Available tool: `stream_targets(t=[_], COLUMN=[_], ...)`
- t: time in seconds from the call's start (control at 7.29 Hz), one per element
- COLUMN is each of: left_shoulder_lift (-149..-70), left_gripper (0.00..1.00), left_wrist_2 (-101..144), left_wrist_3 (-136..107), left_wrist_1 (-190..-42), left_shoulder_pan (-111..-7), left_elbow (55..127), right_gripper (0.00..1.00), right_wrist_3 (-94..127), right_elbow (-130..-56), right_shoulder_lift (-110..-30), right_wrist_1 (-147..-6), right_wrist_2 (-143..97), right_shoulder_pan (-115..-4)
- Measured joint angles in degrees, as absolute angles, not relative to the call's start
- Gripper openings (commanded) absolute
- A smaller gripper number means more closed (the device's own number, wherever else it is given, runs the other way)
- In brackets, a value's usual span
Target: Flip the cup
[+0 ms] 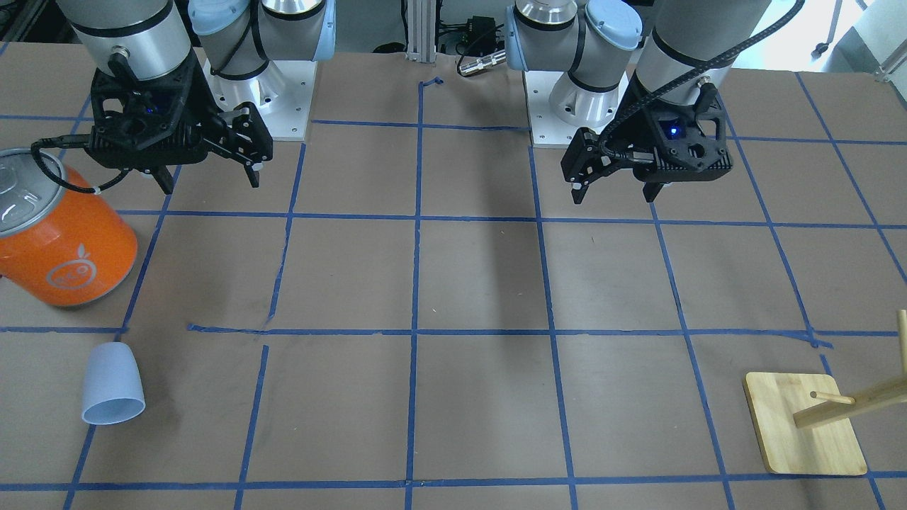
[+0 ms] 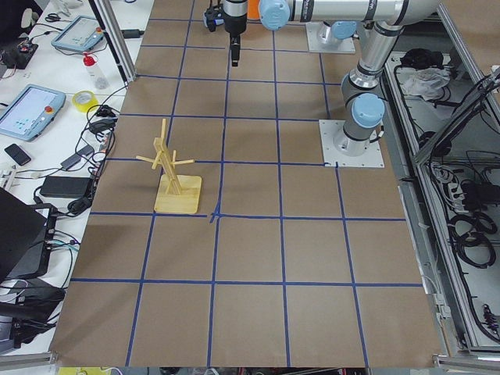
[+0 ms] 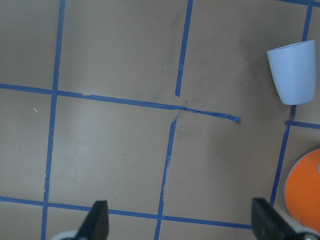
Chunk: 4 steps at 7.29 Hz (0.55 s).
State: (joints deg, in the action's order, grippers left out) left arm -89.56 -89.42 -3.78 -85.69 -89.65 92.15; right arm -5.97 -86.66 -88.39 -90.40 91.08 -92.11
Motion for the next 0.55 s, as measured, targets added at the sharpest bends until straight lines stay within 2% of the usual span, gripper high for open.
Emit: stream_targets(t=[0.55], left_shoulder_lift=[-89.56], left_gripper=[1.00], left_wrist_2=[-89.47], left_wrist_3=[-3.78], left_wrist_1=[-85.69], left_shoulder_pan=[-89.65], left_elbow=[92.16], right_gripper=[1.00], right_wrist_3=[-5.96], right_elbow=[-86.66], right_shoulder_lift=[-88.42], right_wrist_1=[-90.36], right_wrist_2=[91.58], right_shoulder_pan=[-92.11])
